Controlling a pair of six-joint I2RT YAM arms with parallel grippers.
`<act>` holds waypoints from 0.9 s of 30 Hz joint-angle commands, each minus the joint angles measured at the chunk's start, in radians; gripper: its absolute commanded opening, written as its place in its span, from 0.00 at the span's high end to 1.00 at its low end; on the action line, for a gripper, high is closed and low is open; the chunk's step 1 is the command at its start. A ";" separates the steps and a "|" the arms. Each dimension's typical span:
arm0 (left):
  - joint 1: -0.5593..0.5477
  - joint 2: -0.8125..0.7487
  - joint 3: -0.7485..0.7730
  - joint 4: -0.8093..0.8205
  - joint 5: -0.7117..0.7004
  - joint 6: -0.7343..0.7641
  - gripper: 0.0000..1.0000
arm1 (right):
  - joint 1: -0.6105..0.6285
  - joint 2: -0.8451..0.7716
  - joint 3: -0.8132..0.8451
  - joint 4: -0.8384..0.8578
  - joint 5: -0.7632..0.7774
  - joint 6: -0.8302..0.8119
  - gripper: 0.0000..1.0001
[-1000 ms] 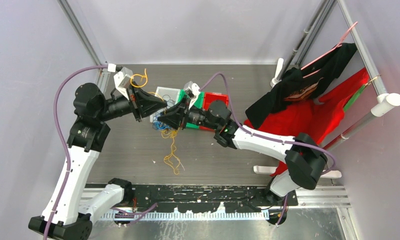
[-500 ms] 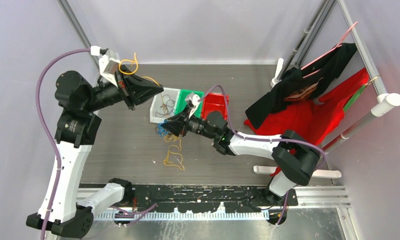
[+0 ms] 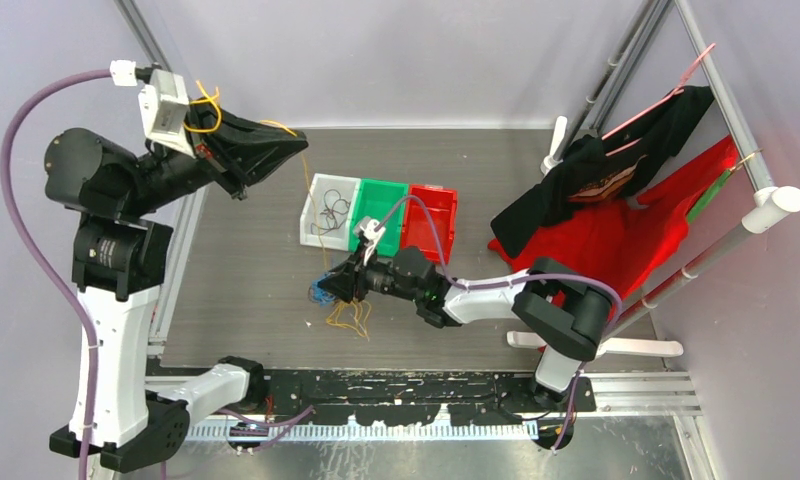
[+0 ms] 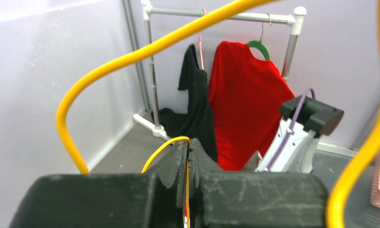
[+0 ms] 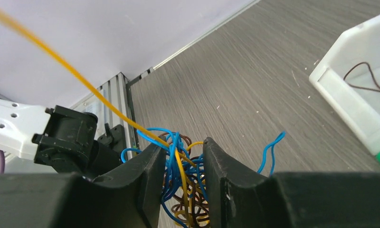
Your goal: Untangle the cables
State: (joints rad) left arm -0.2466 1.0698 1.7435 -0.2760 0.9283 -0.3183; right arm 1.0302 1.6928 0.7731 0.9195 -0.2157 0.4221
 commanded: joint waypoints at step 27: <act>-0.002 0.128 0.355 0.655 -0.576 0.854 1.00 | 0.062 0.148 -0.024 -0.019 0.140 0.093 0.55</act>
State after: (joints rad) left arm -0.2470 1.1809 2.0289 0.1287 0.4587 0.3553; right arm 1.0874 1.8381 0.7540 0.9119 -0.1104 0.5121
